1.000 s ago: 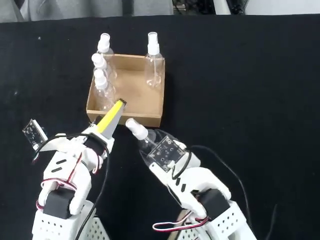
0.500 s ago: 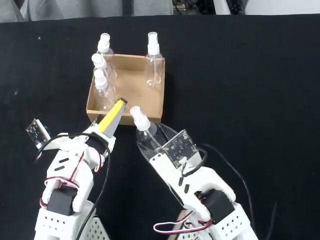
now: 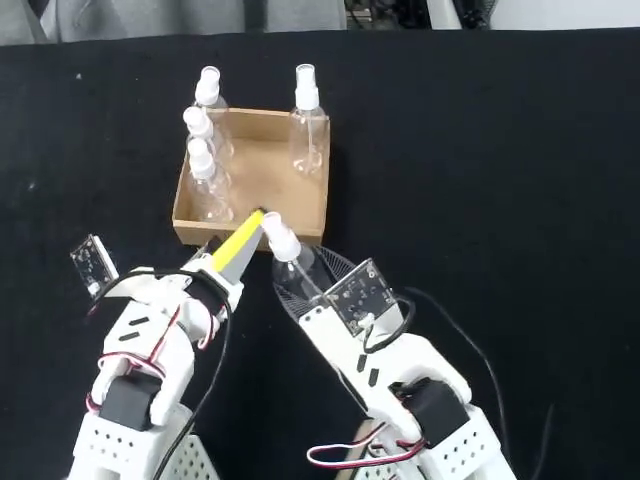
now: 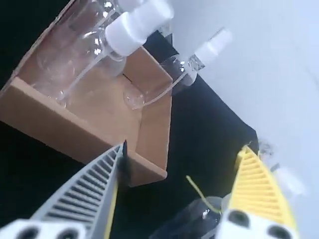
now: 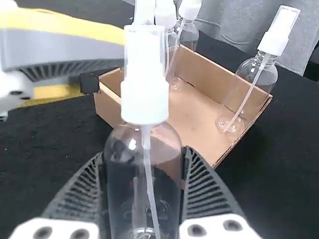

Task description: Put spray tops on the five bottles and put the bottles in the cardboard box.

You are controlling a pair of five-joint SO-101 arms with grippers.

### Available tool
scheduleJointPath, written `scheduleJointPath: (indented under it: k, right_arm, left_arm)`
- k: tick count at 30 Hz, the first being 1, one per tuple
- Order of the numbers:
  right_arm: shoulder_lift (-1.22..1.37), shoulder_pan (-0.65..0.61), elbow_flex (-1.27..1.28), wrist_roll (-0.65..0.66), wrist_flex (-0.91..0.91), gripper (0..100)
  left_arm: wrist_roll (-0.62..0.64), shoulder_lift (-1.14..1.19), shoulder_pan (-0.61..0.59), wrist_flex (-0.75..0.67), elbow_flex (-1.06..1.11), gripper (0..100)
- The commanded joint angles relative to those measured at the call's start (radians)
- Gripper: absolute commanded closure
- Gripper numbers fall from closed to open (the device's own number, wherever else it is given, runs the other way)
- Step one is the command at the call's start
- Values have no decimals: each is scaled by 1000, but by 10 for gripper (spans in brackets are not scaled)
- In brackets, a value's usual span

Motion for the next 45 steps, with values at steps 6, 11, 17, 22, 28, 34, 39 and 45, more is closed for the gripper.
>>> scheduleJointPath:
  k: [6, 11, 17, 22, 28, 34, 39, 45]
  right_arm:
    - [-117, 43, -67, -3, -31, 987]
    - [-117, 46, -45, -3, -32, 987]
    - [-117, 48, -41, -2, -32, 987]
    - [-117, 48, -41, -2, -32, 987]
    - [-117, 48, -39, -2, -32, 987]
    - [-117, 48, -39, -2, -32, 987]
    - [-117, 49, -39, -2, -28, 987]
    - [-117, 49, -39, -2, -25, 987]
  left_arm:
    - [-72, -12, 114, 11, -1, 676]
    - [-74, -12, 113, 11, -1, 676]
    - [-74, -12, 133, 11, -1, 676]
    - [-75, -12, 185, 12, 2, 676]
    - [-75, -12, 191, 69, -27, 676]
    - [-75, -12, 232, 109, -47, 676]
    - [-77, -12, 271, 110, -42, 676]
    - [-77, -12, 222, 109, -50, 676]
